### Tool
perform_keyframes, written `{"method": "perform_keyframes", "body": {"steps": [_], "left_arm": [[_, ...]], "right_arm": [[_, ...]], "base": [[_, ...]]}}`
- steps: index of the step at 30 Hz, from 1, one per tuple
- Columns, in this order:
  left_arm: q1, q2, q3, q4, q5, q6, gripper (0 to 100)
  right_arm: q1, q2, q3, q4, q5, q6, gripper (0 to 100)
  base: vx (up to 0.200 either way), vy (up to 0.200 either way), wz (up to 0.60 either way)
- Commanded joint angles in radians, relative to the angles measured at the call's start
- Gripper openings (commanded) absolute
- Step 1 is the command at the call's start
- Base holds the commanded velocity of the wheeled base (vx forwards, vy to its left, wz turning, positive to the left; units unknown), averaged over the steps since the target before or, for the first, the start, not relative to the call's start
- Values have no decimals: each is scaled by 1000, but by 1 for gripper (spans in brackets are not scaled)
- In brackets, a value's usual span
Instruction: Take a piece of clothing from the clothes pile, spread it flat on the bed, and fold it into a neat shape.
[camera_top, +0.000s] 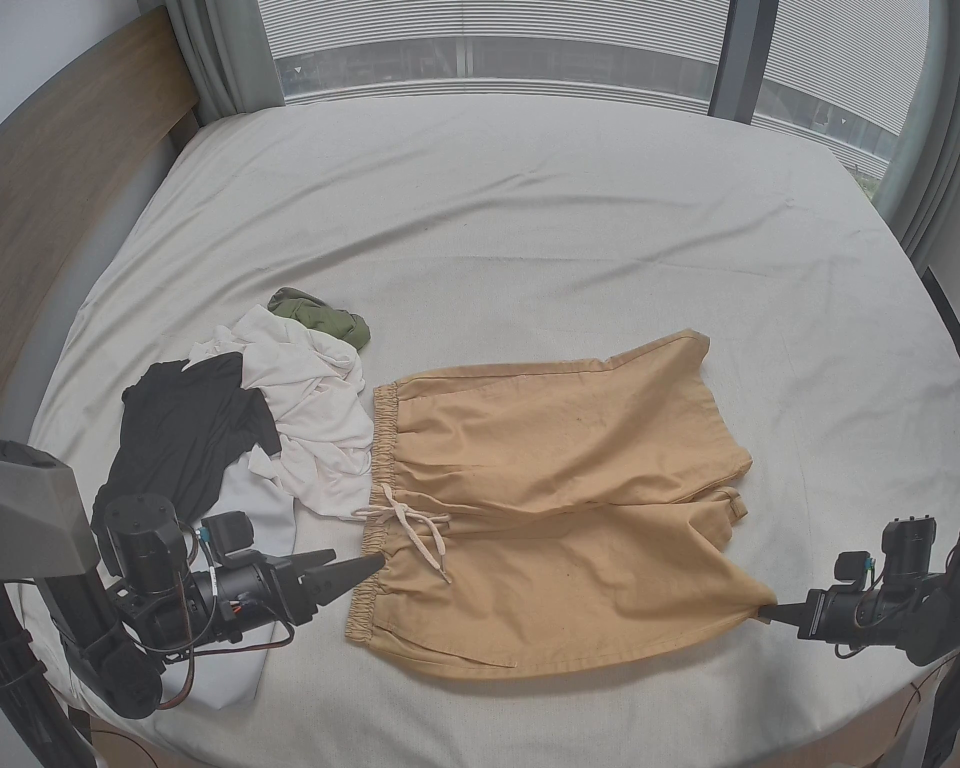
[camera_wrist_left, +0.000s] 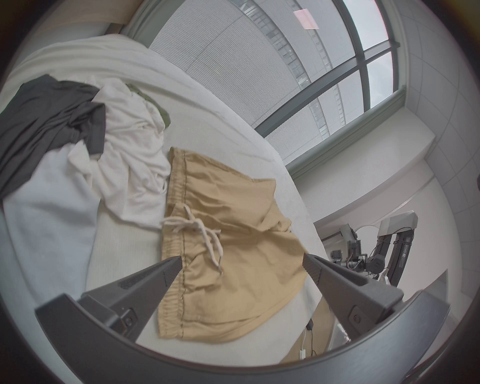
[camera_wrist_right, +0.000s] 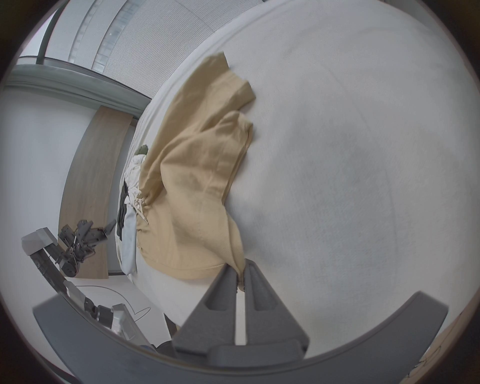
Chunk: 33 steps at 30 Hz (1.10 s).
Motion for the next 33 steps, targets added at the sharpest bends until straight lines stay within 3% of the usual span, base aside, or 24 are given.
{"method": "perform_keyframes", "body": {"steps": [1,8,33], "left_arm": [[-1,77,41,0,-1,1,100],[-1,154,43,2,1,-1,100],[-17,289,2,0,10,-3,100]], "right_arm": [[-12,-73,17,27,0,-6,0],[-14,-88,17,106,-6,-29,0],[-12,-59,14,96,-6,-29,0]], "base": [[0,0,0],[0,0,0],[0,0,0]]}}
